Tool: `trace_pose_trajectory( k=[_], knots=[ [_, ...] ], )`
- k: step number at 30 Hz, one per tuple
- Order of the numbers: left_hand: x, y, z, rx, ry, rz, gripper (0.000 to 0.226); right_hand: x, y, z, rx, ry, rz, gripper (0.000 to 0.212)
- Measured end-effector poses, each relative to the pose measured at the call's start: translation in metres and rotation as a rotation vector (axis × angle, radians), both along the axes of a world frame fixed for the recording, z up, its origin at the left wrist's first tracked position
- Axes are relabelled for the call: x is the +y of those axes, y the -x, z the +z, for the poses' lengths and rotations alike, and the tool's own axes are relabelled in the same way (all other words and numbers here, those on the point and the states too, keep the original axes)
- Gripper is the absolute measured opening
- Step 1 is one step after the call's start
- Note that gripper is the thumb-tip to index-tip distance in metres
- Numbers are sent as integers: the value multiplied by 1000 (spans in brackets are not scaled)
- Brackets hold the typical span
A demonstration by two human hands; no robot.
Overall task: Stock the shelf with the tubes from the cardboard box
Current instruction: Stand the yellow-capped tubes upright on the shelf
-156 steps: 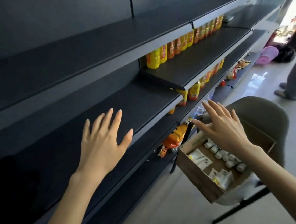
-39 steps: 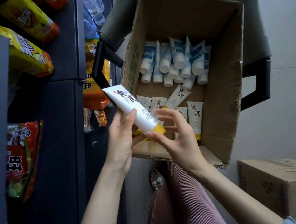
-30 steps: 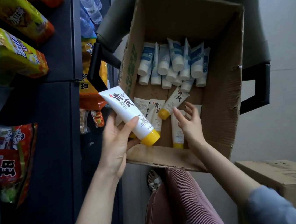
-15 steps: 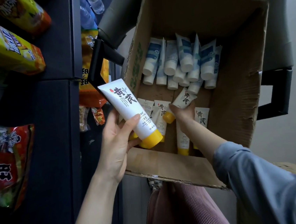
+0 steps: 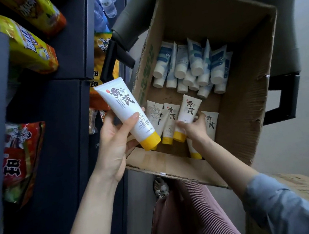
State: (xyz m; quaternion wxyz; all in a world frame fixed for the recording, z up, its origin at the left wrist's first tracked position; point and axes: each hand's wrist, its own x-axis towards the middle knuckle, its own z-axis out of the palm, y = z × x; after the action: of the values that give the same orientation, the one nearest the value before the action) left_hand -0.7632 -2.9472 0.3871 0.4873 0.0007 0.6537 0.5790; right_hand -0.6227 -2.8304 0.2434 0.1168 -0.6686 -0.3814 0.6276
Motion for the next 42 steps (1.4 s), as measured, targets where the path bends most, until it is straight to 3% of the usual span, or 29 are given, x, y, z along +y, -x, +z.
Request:
trace_pose_trajectory(
  k=[9, 14, 21, 29, 34, 39, 42],
  knots=[
    [-49, -11, 56, 75, -68, 65, 38, -31, -14, 115, 336, -18, 202, 65],
    [-86, -20, 99, 141, -119, 108, 29, -57, -14, 179, 441, -122, 335, 59],
    [-142, -35, 169, 274, -174, 128, 28, -101, -6, 264, 604, -144, 472, 66],
    [-207, -58, 243, 390, -235, 349, 15, -130, 13, 349, 722, -157, 737, 52],
    [-236, -77, 280, 496, -240, 456, 21, -143, 30, 387, 785, -171, 951, 48],
    [-253, -106, 311, 619, -244, 550, 37, -158, 40, 428, 915, -147, 1201, 57],
    [-263, -129, 322, 671, -239, 610, 36, -170, 42, 447, 977, -154, 1322, 57]
  ],
)
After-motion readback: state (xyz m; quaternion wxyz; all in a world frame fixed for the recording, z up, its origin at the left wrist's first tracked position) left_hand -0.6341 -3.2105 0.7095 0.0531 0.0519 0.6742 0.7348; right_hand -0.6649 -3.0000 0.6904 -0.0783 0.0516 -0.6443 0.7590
